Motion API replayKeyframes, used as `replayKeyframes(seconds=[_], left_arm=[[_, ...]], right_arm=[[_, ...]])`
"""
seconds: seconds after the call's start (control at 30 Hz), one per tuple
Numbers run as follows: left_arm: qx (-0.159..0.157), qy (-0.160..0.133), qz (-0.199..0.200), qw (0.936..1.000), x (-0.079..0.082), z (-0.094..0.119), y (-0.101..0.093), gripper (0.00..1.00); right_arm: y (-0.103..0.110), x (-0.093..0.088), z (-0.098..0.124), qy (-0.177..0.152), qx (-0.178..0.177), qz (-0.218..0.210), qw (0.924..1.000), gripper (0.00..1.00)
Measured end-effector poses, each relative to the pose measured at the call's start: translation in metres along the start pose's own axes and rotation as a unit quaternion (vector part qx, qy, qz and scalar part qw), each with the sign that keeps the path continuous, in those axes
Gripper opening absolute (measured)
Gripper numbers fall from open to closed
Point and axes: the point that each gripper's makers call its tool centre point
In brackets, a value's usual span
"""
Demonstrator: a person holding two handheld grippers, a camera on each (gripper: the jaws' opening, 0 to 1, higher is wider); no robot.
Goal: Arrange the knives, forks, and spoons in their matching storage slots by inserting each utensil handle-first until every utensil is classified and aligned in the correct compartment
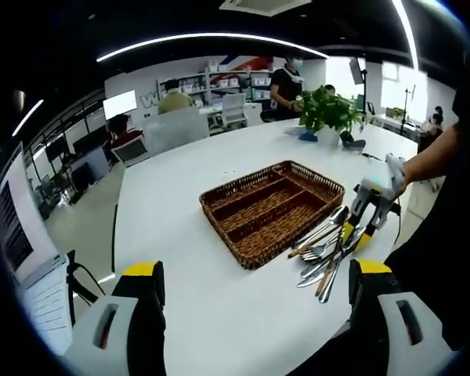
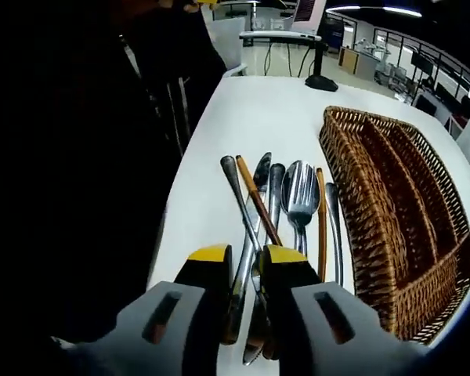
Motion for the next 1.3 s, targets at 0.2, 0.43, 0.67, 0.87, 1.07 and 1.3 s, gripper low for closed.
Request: replayKeyframes(seconds=[0.2, 0.43, 0.67, 0.87, 1.07, 1.3], left_arm=[[0.000, 0.000, 0.004, 1.0000, -0.002, 0.001, -0.001, 1.00], [0.000, -0.003, 0.004, 1.0000, -0.002, 0.002, -0.002, 1.00], [0.004, -0.004, 0.007, 1.0000, -0.005, 0.005, 0.002, 1.00], [0.007, -0.008, 0.012, 0.9999, -0.004, 0.007, 0.003, 1.00], [0.003, -0.007, 0.013, 0.9999, -0.003, 0.004, 0.001, 1.00], [0.001, -0.004, 0.014, 0.9999, -0.006, 0.004, 0.001, 1.00]], right_arm=[[-0.004, 0.001, -0.008, 0.006, -0.002, 0.012, 0.9999, 0.13], [-0.010, -0.005, -0.017, 0.024, 0.004, 0.022, 0.9995, 0.07], [-0.009, -0.002, -0.020, 0.026, 0.003, 0.046, 0.9986, 0.05], [-0.009, -0.004, -0.022, 0.028, 0.007, 0.051, 0.9983, 0.05], [-0.012, -0.003, -0.024, 0.018, 0.026, 0.047, 0.9984, 0.03], [-0.007, 0.001, -0.024, 0.034, 0.045, 0.075, 0.9956, 0.02]])
Point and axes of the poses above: the point that each gripper's makers call its tool centre point, and the gripper's own axes: z roughly backward along the fingers, y roughly to its left, x roughly out of its top, and after that the axes turned 4 degrees about -z, right-handed
